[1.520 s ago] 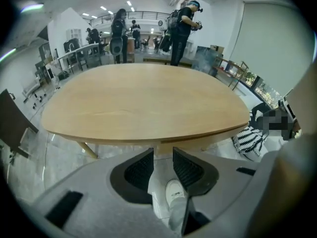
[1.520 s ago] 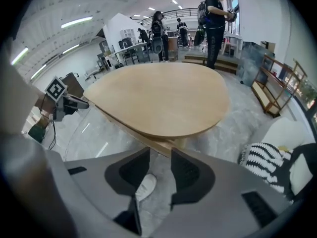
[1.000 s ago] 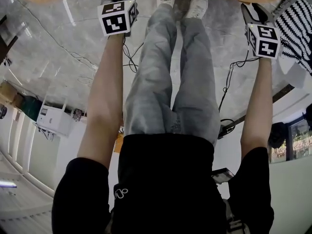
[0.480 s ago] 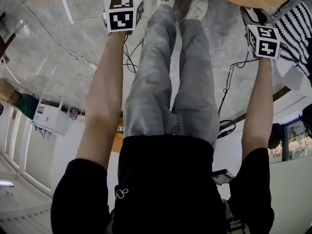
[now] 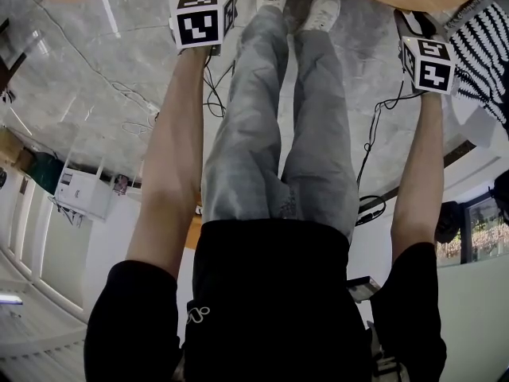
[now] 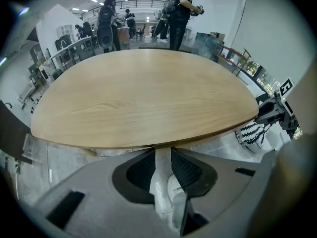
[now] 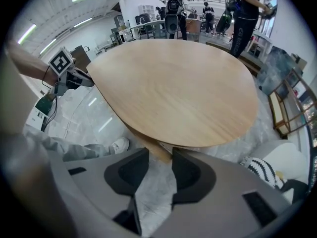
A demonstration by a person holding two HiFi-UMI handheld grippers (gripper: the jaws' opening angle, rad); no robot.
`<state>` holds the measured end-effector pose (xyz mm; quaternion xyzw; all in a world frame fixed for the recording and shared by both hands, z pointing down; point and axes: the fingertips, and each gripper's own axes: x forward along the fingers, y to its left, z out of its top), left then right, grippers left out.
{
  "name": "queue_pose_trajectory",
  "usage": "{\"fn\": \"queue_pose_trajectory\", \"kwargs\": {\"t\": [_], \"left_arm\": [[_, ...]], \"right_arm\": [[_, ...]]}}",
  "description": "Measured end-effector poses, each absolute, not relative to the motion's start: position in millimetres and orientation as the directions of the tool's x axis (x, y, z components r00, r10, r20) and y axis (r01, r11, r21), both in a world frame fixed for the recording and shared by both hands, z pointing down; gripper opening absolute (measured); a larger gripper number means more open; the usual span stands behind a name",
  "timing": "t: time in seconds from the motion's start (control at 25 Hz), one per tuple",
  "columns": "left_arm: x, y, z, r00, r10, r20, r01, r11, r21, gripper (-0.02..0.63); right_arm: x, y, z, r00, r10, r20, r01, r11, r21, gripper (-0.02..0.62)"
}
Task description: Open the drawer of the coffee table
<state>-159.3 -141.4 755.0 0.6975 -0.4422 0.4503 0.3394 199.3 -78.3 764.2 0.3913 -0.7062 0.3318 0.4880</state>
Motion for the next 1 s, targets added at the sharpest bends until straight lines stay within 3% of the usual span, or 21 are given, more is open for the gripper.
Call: {"fn": "queue_pose_trajectory", "kwargs": {"t": [1.0], "left_arm": [[-179.2,-44.1,751.3,0.172,-0.195,0.966,-0.926,-0.366,0.091,0.094]], "right_arm": [[178.6,12.9,758.3,-0.217,-0.1,0.971,-0.859,0.493,-0.141,0.13]]}}
